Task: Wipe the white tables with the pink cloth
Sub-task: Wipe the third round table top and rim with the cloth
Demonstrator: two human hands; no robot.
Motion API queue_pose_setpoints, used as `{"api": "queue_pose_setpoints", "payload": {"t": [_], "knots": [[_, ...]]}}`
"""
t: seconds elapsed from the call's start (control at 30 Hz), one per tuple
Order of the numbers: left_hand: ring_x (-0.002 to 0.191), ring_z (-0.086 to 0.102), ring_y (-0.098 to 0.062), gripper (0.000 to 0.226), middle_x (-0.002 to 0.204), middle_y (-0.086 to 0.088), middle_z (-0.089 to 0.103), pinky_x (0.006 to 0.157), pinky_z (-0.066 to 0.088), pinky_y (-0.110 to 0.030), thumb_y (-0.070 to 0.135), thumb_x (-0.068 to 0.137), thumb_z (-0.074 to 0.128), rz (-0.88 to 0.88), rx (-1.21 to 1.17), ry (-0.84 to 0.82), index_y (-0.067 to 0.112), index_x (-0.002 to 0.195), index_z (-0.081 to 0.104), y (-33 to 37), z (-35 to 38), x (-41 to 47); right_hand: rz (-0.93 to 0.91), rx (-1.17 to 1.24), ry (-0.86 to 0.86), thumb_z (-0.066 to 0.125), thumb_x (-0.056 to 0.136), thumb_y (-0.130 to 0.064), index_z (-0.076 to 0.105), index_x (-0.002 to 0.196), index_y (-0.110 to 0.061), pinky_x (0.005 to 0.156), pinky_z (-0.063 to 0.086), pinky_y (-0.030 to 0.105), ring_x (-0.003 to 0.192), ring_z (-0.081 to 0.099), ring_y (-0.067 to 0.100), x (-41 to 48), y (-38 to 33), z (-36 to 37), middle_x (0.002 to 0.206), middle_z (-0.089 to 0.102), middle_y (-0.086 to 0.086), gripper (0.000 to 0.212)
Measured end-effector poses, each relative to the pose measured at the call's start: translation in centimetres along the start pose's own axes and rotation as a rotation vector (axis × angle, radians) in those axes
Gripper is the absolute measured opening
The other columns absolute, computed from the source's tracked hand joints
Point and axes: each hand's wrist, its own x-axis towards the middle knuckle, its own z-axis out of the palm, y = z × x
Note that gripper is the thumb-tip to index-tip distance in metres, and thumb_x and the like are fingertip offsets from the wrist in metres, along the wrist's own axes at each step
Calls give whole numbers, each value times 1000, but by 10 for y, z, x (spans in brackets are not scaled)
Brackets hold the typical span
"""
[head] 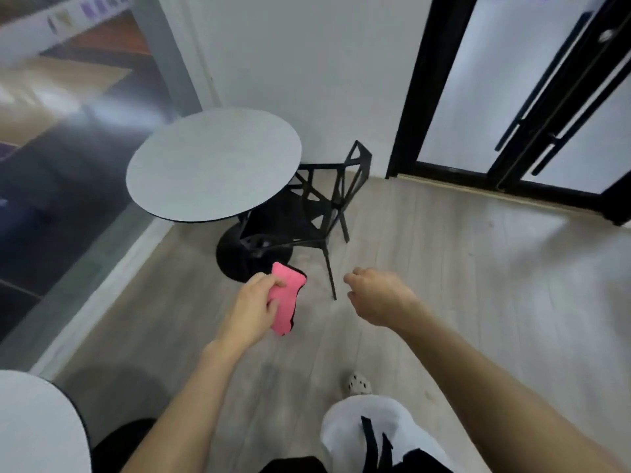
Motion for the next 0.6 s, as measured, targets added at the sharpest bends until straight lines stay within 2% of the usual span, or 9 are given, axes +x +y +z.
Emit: {"api": "queue_pose_setpoints", "payload": {"t": [0.07, 0.17, 0.27, 0.43, 0.5, 0.6], "knots": [[98, 62, -12, 40, 114, 12, 61, 84, 57, -40, 6, 94, 67, -45, 25, 31, 31, 126, 69, -31, -19, 32, -65, 5, 36, 50, 107, -23, 64, 123, -17, 86, 59, 44, 103, 68, 30, 62, -10, -13, 117, 66, 5, 21], [102, 65, -16, 39, 117, 10, 63, 87, 57, -41, 6, 94, 65, -133, 64, 74, 28, 125, 70, -84, -51, 73, -176, 2, 93, 50, 108, -22, 64, 122, -17, 81, 54, 40, 102, 67, 27, 157, -37, -28, 114, 65, 3, 21], [107, 67, -21, 39, 119, 7, 65, 91, 56, -42, 5, 94, 62, -253, 103, 115, 28, 125, 71, -130, -93, 99, -300, -1, 72, 49, 108, -23, 64, 122, -17, 75, 49, 37, 100, 67, 26, 244, -80, -44, 111, 63, 2, 21], [107, 68, -13, 44, 118, 19, 67, 91, 57, -41, 6, 96, 60, -429, 83, 209, 37, 124, 71, -210, -166, 112, -558, -85, 22, 52, 106, -20, 63, 120, -16, 73, 41, 36, 103, 66, 29, 360, -182, -72, 114, 64, 4, 19], [106, 68, -13, 43, 118, 19, 68, 89, 58, -40, 8, 98, 59, -459, 108, 223, 38, 125, 71, -248, -192, 118, -635, -137, 36, 52, 105, -20, 64, 119, -16, 73, 38, 37, 102, 66, 29, 403, -223, -76, 113, 64, 4, 19], [104, 68, -15, 40, 118, 13, 70, 82, 53, -34, 9, 99, 54, -433, 160, 186, 32, 126, 75, -307, -229, 140, -649, -188, 52, 54, 102, -20, 63, 118, -17, 73, 36, 37, 102, 66, 28, 461, -277, -79, 112, 64, 3, 18]]}}
